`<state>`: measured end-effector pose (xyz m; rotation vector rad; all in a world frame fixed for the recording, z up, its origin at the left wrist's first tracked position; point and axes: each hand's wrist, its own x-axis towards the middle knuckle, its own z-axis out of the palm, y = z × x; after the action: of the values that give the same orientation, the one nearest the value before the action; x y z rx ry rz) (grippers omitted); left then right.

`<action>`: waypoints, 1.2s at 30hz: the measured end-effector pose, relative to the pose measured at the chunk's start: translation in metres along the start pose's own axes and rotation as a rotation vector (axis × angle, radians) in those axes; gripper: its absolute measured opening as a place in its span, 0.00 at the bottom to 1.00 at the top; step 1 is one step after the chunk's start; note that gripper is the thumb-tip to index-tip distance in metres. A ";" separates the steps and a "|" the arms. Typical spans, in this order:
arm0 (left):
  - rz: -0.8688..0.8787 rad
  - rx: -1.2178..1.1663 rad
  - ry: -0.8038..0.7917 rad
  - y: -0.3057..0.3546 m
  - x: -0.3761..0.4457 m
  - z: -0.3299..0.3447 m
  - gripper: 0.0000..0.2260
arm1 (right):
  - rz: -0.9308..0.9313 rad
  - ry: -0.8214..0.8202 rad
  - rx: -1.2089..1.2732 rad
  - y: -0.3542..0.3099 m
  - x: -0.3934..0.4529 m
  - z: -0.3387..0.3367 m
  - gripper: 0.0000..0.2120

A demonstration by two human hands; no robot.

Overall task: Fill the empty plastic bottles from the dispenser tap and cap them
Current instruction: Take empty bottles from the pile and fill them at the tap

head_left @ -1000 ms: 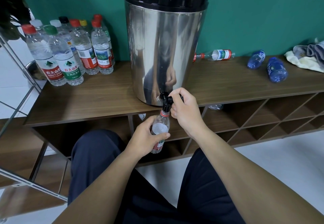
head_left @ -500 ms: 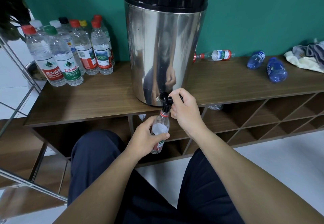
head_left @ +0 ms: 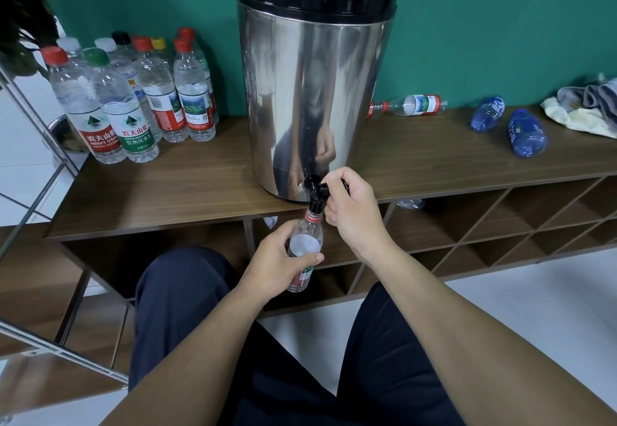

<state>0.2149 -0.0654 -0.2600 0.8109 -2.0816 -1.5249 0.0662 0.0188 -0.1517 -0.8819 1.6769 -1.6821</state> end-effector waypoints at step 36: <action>0.003 -0.033 0.005 -0.003 0.001 0.001 0.27 | 0.002 0.010 0.003 0.001 0.000 0.001 0.11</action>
<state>0.2137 -0.0659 -0.2628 0.7980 -2.0476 -1.5502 0.0667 0.0185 -0.1526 -0.8707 1.6807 -1.6901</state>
